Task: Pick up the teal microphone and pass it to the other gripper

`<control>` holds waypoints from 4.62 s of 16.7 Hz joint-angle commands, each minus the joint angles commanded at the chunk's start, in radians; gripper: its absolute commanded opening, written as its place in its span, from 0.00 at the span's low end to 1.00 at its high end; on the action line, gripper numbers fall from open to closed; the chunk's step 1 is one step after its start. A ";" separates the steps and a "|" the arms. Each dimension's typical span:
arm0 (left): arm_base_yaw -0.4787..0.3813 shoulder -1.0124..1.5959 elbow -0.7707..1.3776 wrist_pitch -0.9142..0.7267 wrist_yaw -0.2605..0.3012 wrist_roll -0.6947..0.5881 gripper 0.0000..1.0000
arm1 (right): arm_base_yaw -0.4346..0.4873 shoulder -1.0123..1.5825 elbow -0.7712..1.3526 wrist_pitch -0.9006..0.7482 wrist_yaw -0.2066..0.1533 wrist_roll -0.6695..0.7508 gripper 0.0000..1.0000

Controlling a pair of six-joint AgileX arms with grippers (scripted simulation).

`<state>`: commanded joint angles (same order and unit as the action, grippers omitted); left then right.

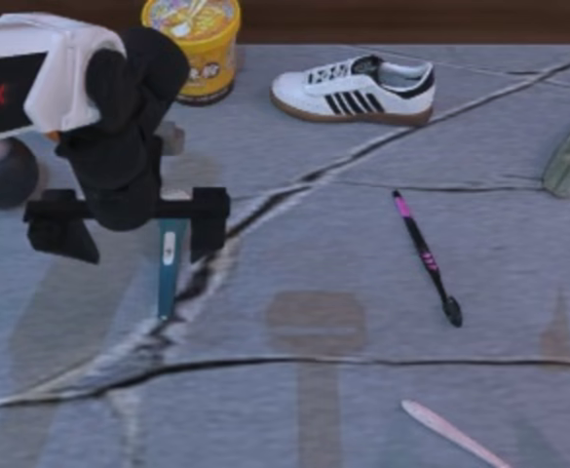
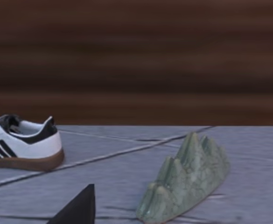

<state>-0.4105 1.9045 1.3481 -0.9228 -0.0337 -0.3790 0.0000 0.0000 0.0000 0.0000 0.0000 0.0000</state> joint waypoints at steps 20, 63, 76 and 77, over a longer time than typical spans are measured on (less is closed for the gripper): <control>0.010 0.210 -0.133 0.342 0.003 0.013 1.00 | 0.000 0.000 0.000 0.000 0.000 0.000 1.00; 0.046 -0.175 -0.486 1.661 0.436 0.361 0.00 | 0.000 0.000 0.000 0.000 0.000 0.000 1.00; -0.045 -0.262 -0.557 1.806 0.378 0.390 0.00 | 0.000 0.000 0.000 0.000 0.000 0.000 1.00; -0.077 -0.275 -0.573 1.821 0.342 0.386 0.00 | 0.000 0.000 0.000 0.000 0.000 0.000 1.00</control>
<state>-0.4879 1.6296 0.7755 0.8980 0.3087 0.0074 0.0000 0.0000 0.0000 0.0000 0.0000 0.0000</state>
